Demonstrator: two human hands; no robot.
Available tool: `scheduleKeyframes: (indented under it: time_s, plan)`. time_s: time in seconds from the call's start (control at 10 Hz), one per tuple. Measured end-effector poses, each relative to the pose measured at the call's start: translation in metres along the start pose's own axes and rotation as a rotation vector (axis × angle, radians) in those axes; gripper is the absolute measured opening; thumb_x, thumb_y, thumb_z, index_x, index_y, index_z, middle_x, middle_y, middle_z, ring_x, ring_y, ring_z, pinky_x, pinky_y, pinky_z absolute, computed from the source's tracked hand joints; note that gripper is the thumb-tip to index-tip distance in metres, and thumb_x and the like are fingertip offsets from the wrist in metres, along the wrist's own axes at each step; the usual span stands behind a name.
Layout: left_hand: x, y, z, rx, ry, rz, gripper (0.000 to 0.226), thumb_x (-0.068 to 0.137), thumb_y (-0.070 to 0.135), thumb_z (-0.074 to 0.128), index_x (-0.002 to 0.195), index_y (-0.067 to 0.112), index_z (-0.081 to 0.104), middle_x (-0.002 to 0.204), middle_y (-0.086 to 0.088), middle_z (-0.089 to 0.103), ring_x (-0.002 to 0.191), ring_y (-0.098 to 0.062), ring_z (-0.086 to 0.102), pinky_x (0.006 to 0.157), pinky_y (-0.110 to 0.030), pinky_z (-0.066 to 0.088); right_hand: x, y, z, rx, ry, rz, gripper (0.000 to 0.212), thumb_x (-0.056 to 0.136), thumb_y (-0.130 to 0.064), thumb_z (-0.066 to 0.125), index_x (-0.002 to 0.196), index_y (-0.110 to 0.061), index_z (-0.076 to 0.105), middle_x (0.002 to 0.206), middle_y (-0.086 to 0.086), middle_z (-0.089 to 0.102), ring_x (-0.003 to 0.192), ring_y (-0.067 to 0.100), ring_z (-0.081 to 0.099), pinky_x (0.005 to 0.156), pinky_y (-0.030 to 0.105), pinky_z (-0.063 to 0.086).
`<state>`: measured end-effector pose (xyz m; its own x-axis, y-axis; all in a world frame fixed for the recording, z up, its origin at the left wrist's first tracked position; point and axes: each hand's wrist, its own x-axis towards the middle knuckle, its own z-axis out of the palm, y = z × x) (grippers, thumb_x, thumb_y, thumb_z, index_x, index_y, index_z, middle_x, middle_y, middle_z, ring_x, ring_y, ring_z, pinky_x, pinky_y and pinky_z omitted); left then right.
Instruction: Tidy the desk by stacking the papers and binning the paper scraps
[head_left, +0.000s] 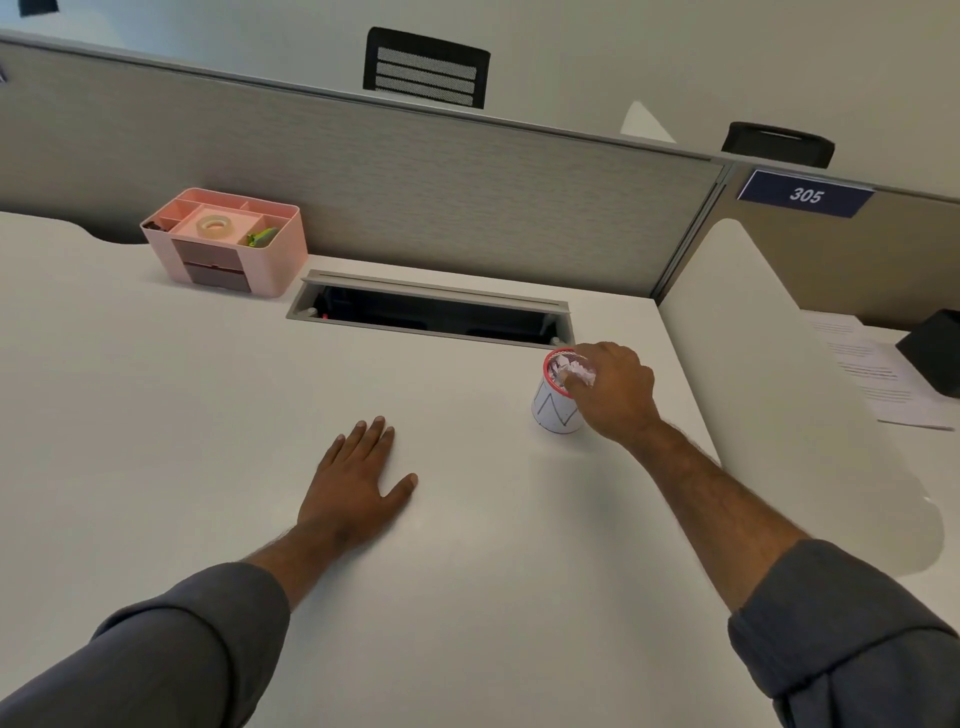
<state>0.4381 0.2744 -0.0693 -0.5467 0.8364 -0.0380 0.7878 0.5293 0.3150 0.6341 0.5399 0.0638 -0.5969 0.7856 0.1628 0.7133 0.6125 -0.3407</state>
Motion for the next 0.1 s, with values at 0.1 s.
scheduleKeyframes:
  time_s: [0.1]
  plan:
    - [0.004, 0.0011, -0.0139, -0.033, -0.004, 0.0, 0.08, 0.097, 0.065, 0.032, 0.161, 0.024, 0.011, 0.168, 0.011, 0.001, 0.154, -0.006, -0.007, 0.124, -0.029, -0.004, -0.0057, -0.0081, 0.0003, -0.01, 0.006, -0.054, 0.061, 0.089, -0.055, 0.057, 0.138, -0.019, 0.047, 0.144, 0.005, 0.048, 0.135, 0.027, 0.039, 0.108, 0.045, 0.03]
